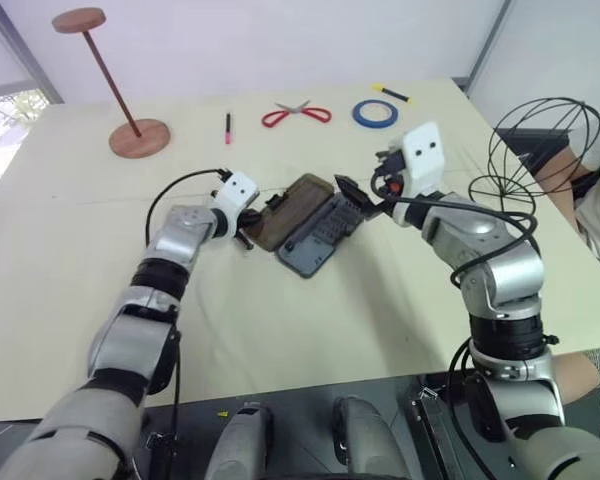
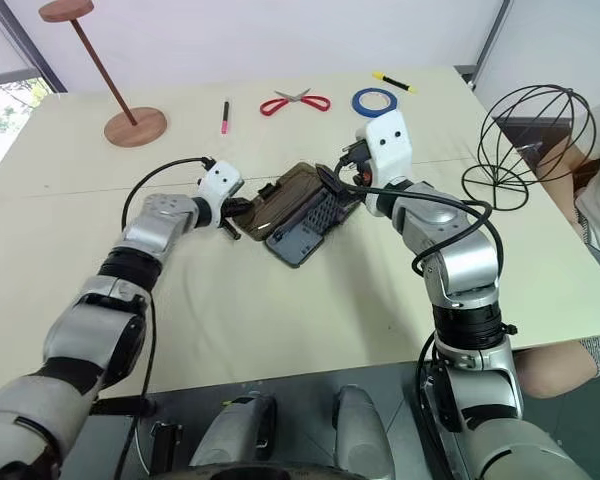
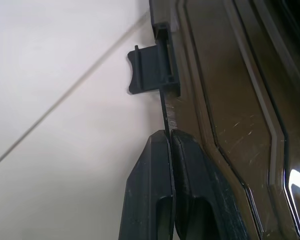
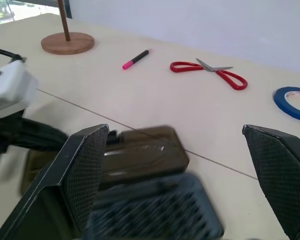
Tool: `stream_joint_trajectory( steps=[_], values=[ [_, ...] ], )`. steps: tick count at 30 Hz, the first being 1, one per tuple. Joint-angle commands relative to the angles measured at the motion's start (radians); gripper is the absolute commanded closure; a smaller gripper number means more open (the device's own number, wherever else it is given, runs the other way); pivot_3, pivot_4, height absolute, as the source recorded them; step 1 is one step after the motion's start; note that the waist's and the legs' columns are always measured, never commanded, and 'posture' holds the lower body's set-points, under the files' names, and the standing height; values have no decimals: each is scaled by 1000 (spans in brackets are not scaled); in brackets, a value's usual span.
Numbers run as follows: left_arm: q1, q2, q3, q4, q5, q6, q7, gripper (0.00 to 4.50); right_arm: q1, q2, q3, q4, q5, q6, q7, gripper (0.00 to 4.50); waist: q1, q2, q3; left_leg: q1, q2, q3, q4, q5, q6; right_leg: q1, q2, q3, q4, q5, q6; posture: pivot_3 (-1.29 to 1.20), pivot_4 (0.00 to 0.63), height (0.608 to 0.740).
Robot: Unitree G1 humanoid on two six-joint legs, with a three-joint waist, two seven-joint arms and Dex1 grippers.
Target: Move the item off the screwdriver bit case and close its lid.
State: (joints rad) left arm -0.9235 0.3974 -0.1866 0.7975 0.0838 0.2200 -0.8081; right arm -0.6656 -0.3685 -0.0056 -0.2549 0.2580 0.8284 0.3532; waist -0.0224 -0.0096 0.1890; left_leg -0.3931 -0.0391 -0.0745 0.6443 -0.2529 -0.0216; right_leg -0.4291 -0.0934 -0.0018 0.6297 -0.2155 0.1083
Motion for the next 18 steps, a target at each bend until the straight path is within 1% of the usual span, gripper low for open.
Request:
stream_joint_trajectory(
  steps=[1,6,9,13,18],
  values=[
    [30,60,-59,-24,20,-120,-175,4430,-21,-4,-9,-19,3,-20,4,0,3,0,0,0,0,0,0,0,0,0,0,0,0,0,0,0,150,740],
    [23,148,-58,1,-14,-334,-392,4430,-18,-4,-7,-23,2,-16,7,0,6,0,0,-1,0,0,0,0,0,0,0,0,-1,0,0,0,150,740],
    [-3,172,-54,63,-9,-442,-450,4430,-16,-4,-7,-24,3,-15,7,0,6,0,0,-1,0,0,0,0,0,0,0,0,-1,0,0,0,150,740],
    [-63,177,-61,201,39,-599,-414,4430,-17,-1,-4,-25,4,-15,8,0,9,-1,1,-2,0,0,1,0,0,0,0,0,-1,0,0,0,150,740],
    [-121,164,-74,337,98,-729,-319,4430,-17,0,0,-25,4,-17,10,0,6,-1,1,-2,0,0,2,0,0,0,0,-1,0,0,0,0,150,740]
  ],
)
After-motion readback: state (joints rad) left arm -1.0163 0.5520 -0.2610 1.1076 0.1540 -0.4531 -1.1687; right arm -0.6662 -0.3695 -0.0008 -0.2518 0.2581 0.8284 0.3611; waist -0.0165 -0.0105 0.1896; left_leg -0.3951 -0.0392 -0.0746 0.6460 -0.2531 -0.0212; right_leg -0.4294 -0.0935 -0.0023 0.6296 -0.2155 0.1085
